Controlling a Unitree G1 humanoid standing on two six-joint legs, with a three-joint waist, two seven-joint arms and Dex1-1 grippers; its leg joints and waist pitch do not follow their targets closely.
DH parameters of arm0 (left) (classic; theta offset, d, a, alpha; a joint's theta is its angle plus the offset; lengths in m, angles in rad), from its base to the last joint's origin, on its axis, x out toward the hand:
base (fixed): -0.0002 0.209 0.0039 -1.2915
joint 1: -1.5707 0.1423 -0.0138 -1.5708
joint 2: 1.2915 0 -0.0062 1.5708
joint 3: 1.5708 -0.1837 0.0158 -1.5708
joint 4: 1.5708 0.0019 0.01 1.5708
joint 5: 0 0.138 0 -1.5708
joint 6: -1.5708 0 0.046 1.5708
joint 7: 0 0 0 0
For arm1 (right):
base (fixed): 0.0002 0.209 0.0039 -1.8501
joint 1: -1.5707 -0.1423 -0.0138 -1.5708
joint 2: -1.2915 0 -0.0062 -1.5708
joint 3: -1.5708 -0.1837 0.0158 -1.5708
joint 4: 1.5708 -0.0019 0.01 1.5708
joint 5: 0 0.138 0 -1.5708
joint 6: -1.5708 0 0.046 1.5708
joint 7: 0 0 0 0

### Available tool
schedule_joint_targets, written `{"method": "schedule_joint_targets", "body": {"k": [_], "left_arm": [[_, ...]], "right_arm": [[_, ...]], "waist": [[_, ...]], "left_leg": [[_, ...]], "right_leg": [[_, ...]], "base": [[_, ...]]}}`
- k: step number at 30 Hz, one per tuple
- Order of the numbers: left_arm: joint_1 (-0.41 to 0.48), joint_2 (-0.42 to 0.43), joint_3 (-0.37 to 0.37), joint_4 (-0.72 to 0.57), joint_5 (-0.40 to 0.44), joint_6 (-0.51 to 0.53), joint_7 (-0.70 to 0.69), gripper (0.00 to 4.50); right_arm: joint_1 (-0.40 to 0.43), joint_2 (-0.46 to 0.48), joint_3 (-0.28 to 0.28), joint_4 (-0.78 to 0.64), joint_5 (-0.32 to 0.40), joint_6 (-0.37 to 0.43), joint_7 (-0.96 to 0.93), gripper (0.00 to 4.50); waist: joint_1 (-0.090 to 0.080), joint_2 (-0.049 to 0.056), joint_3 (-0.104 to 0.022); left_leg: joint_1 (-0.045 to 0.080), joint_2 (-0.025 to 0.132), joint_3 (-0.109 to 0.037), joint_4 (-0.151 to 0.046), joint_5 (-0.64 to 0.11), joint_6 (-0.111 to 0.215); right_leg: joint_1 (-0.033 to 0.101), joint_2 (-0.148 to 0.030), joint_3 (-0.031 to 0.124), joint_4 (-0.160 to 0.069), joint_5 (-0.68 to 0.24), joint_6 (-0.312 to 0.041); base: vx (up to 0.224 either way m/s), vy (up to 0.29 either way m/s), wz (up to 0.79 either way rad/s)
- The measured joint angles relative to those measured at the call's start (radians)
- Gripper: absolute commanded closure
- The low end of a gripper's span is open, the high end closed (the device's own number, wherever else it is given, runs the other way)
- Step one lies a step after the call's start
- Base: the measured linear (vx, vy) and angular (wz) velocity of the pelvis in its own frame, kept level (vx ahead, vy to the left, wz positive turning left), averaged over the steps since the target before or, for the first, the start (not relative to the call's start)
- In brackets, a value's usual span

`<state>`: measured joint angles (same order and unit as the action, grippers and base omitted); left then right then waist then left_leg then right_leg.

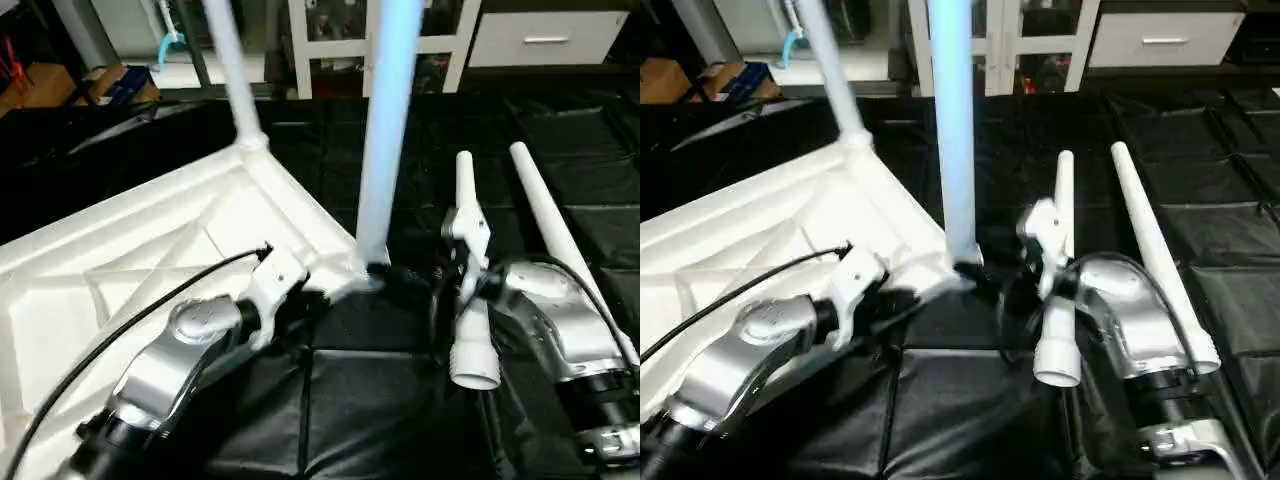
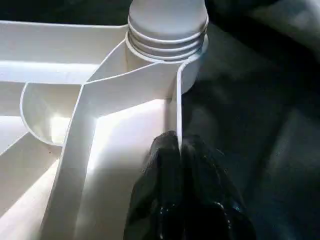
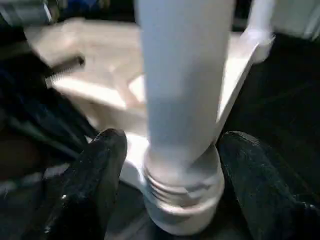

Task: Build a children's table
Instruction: Rotate leg to tighten

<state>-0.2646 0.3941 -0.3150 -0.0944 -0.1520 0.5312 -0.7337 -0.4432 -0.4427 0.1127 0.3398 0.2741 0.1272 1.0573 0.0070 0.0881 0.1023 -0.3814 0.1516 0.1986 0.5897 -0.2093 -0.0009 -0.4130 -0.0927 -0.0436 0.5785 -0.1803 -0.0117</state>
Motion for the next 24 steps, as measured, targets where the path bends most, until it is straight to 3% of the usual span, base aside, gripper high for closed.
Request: {"method": "schedule_joint_targets", "body": {"k": [14, 18, 24], "left_arm": [[0.035, 0.043, -0.03, -0.068, -0.033, 0.027, -0.081, 4.5], [0.035, 0.044, -0.033, -0.072, -0.033, 0.032, -0.083, 4.5], [0.033, 0.046, -0.034, -0.072, -0.033, 0.034, -0.084, 4.5]], "right_arm": [[0.0, -0.014, 0.075, 0.029, -0.055, -0.072, 0.088, 1.24], [0.002, -0.022, 0.083, 0.034, -0.063, -0.077, 0.097, 1.66], [0.002, -0.021, 0.081, 0.041, -0.063, -0.085, 0.1, 1.81]], "waist": [[0.008, -0.002, 0.0], [0.01, -0.002, 0.0], [0.01, -0.002, 0.0]], "left_leg": [[-0.001, 0.0, 0.003, 0.005, 0.0, 0.0], [-0.001, 0.0, 0.003, 0.006, 0.0, 0.0], [-0.001, 0.0, 0.003, 0.006, 0.0, 0.0]], "right_leg": [[0.004, -0.001, 0.004, 0.0, 0.001, -0.002], [0.004, -0.001, 0.003, 0.0, 0.001, -0.002], [0.004, -0.001, 0.003, 0.0, 0.001, -0.002]], "base": [[0.0, 0.0, 0.0], [0.0, 0.0, 0.0], [0.0, 0.0, 0.0]]}}
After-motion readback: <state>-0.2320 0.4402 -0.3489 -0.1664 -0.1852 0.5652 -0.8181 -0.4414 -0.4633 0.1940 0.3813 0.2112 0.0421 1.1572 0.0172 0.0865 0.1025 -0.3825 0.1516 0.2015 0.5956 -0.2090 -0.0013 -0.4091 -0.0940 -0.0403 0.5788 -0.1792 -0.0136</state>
